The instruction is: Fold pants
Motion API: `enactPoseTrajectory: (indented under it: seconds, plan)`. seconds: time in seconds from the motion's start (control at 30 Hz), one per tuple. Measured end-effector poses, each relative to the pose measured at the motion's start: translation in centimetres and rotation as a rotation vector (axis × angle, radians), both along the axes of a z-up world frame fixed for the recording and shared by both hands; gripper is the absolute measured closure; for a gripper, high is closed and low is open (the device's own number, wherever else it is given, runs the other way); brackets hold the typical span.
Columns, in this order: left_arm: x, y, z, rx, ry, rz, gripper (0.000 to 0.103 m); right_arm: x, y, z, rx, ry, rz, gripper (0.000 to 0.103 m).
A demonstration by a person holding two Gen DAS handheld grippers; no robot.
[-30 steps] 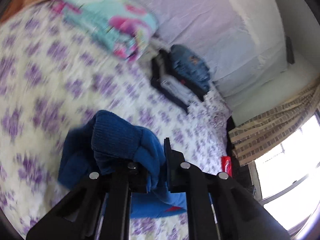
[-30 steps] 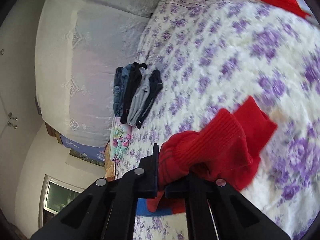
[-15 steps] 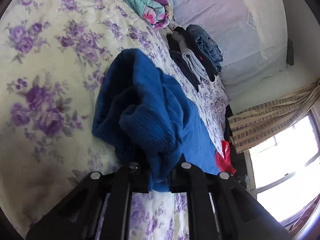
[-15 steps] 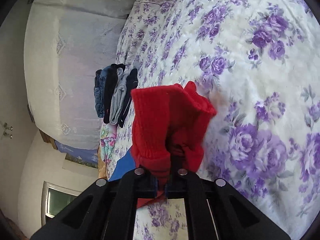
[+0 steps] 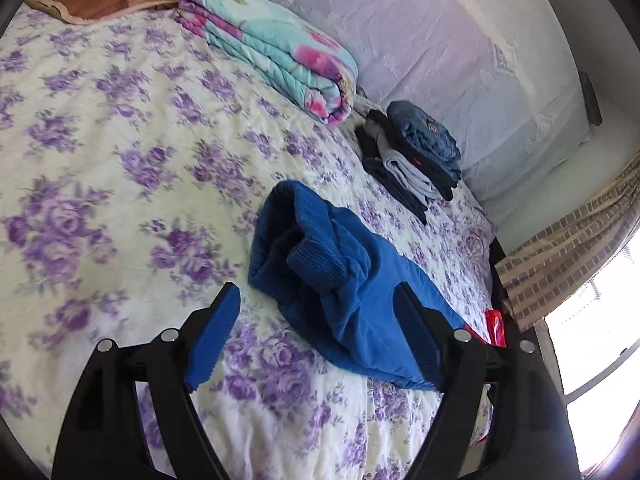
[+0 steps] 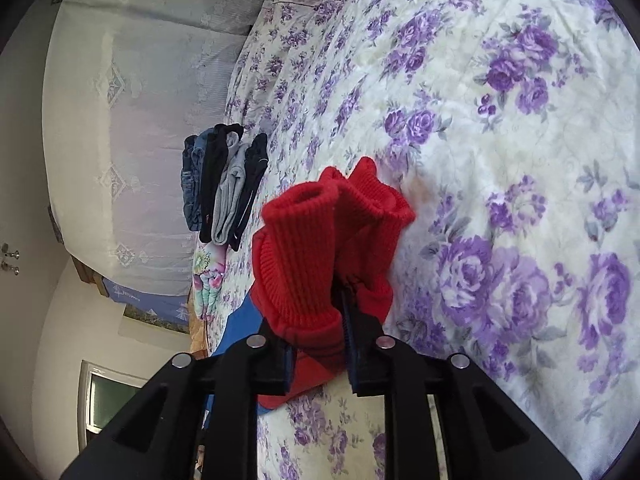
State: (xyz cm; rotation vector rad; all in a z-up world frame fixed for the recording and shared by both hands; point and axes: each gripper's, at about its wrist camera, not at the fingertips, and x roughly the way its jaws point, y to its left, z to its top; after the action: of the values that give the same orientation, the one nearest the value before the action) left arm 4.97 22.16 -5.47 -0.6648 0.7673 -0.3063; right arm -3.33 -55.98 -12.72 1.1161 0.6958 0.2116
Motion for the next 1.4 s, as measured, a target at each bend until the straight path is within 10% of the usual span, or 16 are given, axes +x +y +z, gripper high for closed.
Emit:
enactPoseTrajectory:
  seconds: [0.27,0.4,0.67,0.9,1.17,1.4]
  plan:
    - [-0.2,-6.2,3.6,0.051,-0.090,-0.150,0.025,0.5,-1.5,2.5,0.059,-0.047,-0.019,0.047]
    - [1.9,-12.7,2.8,0.115,-0.074,-0.303,0.019,1.6,-0.6,2.3,-0.008,0.010,-0.029,0.076]
    - [4.9,-15.2,-2.2,0.120,0.013,-0.336,0.020,4.1,4.1,12.4,-0.192,-0.341,0.099,0.081]
    - [4.8,-15.2,-2.4,0.127,-0.010,-0.348,0.020,5.1,-2.0,2.1,-0.172,0.038,-0.030,0.079]
    - [4.8,-15.2,-2.6,0.131,-0.010,-0.344,0.019,0.3,-4.7,2.7,-0.145,0.005,-0.176,0.065]
    - [4.0,-17.6,-0.5,0.107,-0.030,-0.377,0.018,1.7,4.1,7.5,-0.165,-0.241,0.059,0.044]
